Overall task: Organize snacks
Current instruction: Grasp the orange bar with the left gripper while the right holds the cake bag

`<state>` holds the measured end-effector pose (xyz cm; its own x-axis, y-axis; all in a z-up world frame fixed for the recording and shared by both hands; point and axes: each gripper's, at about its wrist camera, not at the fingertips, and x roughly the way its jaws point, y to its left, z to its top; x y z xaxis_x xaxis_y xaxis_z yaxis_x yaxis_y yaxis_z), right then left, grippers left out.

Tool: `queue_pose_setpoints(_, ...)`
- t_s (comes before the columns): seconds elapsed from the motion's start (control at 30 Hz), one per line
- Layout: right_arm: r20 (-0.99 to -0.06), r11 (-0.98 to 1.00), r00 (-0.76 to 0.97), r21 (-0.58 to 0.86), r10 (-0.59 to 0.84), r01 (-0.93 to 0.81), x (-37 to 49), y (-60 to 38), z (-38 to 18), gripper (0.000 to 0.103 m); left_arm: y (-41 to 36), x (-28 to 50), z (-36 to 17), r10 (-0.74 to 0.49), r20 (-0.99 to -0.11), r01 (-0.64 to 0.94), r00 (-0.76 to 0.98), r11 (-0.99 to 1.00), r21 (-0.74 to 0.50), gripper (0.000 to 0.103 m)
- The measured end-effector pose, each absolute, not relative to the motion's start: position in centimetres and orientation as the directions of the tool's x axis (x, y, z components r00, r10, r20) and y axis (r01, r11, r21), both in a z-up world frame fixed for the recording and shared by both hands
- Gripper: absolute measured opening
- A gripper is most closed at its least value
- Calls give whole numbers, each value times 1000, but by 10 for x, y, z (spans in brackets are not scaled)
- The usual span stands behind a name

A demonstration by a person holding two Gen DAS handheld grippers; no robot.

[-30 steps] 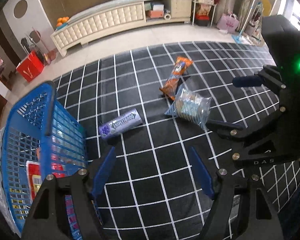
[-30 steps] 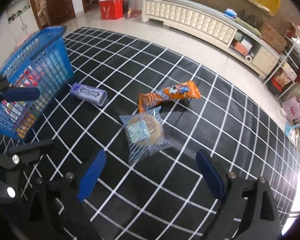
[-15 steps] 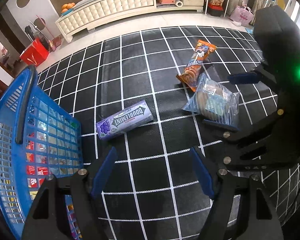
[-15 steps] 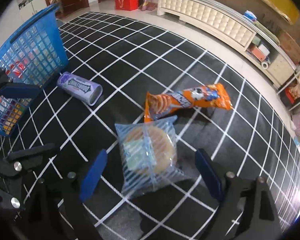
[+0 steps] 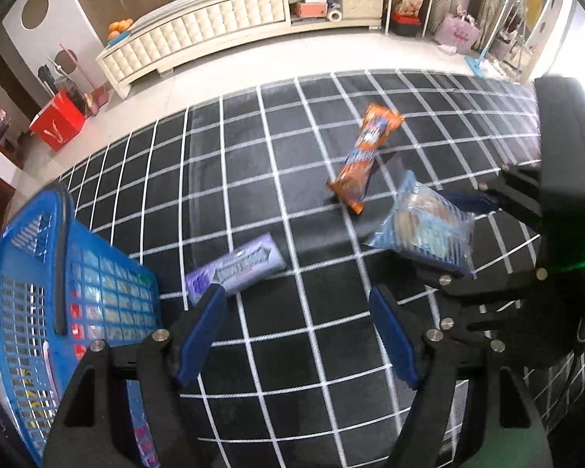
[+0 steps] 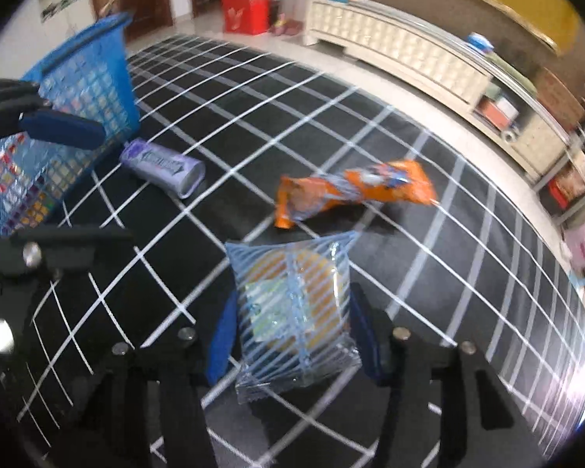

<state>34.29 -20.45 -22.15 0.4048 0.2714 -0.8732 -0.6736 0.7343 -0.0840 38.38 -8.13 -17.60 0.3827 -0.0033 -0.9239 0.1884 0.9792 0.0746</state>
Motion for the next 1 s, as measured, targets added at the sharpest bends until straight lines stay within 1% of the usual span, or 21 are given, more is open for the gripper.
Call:
queue_pose_setpoints(0.1, -870, 796, 408, -30, 277, -604, 346, -228, -210, 58, -89, 389, -168, -57, -921, 226, 385, 974, 34, 74)
queue_pose_setpoints(0.2, -851, 859, 443, 17, 281, -512, 350, -255, -198, 58, -97, 396, -162, -74, -919, 251, 388, 967, 28, 74)
queue_pose_setpoints(0.33, -822, 901, 534, -64, 196, -429, 354, -271, -187, 58, -112, 411, -158, -79, -909, 309, 408, 949, 56, 74)
queue_pose_setpoints(0.47, -822, 926, 515, 37, 242, -376, 361, -289, -180, 58, -126, 428, -162, -107, -908, 381, 405, 923, 61, 74)
queue_pose_setpoints(0.53, -819, 931, 527, 27, 229, -363, 363, -291, -179, 58, -134, 439, -170, -79, -910, 408, 407, 907, 103, 74)
queue_pose_setpoints(0.57, -815, 932, 541, -3, 207, -361, 363, -290, -180, 58, -138, 441, -172, -67, -911, 410, 407, 905, 117, 74)
queue_pose_setpoints(0.63, -818, 935, 549, -37, 175, -353, 363, -290, -185, 58, -141, 450, -179, -59, -917, 418, 395, 900, 122, 74)
queue_pose_setpoints(0.8, -835, 940, 508, 32, 213, -340, 365, -296, -194, 58, -155, 475, -200, -28, -925, 455, 379, 876, 160, 73)
queue_pose_setpoints(0.9, -836, 944, 513, 18, 196, -331, 367, -296, -197, 58, -160, 483, -209, 10, -916, 468, 402, 857, 215, 72)
queue_pose_setpoints(1.0, -840, 946, 512, 5, 180, -325, 368, -300, -200, 58, -158, 491, -215, -2, -926, 480, 377, 855, 194, 67)
